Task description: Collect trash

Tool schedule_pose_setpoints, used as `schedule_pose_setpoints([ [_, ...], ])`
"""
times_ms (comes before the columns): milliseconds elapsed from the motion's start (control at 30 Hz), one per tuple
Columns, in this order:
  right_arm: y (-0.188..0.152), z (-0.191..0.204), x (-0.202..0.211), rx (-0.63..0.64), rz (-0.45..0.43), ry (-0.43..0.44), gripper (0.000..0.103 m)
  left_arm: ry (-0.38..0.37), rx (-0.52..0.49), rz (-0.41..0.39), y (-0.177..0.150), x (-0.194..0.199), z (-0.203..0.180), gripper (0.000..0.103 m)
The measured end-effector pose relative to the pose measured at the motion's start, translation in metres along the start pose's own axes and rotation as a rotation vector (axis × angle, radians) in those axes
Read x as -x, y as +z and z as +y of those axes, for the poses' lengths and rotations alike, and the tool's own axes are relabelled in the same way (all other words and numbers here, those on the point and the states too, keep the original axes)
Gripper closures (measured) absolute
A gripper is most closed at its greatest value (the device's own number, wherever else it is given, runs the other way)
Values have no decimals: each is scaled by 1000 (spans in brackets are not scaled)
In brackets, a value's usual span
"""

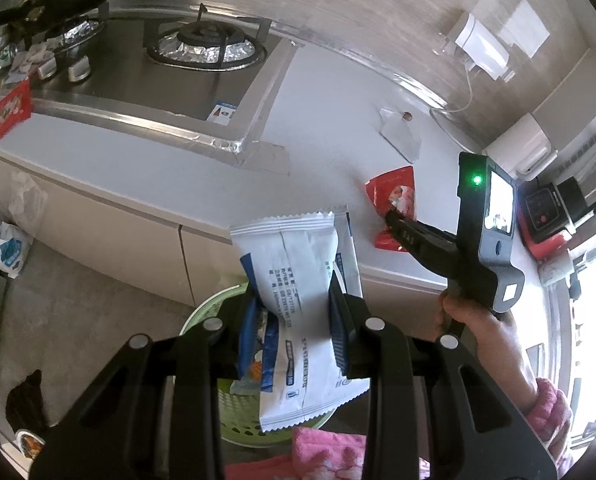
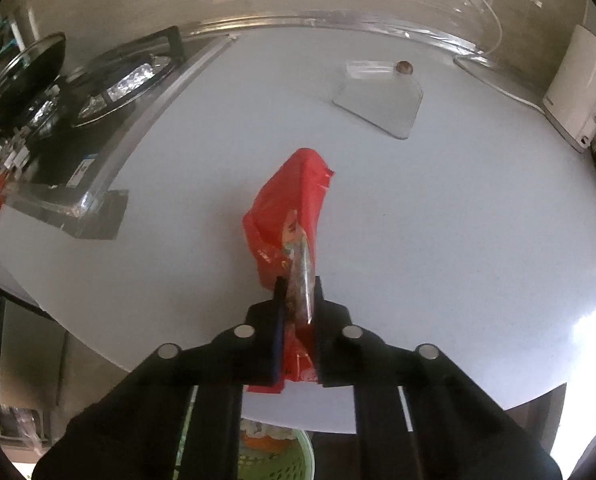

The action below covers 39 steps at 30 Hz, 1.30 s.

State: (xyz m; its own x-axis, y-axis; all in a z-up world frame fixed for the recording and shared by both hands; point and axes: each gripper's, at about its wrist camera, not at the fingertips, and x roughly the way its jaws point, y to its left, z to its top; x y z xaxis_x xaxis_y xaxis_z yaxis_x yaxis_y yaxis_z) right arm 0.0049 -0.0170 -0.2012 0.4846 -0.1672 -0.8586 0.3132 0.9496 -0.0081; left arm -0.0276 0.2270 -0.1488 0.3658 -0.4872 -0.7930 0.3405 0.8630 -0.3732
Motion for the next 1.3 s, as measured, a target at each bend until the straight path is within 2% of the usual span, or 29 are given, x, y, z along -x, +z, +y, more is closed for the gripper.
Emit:
schedule_pose_setpoints([
  [100,-3,-1,7,1,1,31,95,0,-4,1,0,1,-1,74],
  [233,-18,7,30,66,-34,37,95,-8,-27,1,-2,4,-5,74],
  [367,-46,16,66,146,-63,62,95,-33,-62,10,-11,6,-10,74],
  [567,-96,32,96,239,-42,123,93,-39,-89,51,-34,1,-8,74],
  [700,-133,44,86,284,23,160,91,-38,-95,74,-53,-2,1,74],
  [867,-175,60,44,335,135,223,91,-26,-95,105,-81,-14,14,74],
  [1067,-202,82,3,445,191,245,90,7,-95,142,-108,-35,30,74],
  [1167,-203,86,-10,441,213,248,68,19,-78,160,-114,-42,36,74],
  [1233,-203,85,-11,437,216,247,44,21,-69,165,-116,-44,38,74],
  [1300,-203,86,-7,440,197,238,31,17,-64,164,-116,-45,40,74],
])
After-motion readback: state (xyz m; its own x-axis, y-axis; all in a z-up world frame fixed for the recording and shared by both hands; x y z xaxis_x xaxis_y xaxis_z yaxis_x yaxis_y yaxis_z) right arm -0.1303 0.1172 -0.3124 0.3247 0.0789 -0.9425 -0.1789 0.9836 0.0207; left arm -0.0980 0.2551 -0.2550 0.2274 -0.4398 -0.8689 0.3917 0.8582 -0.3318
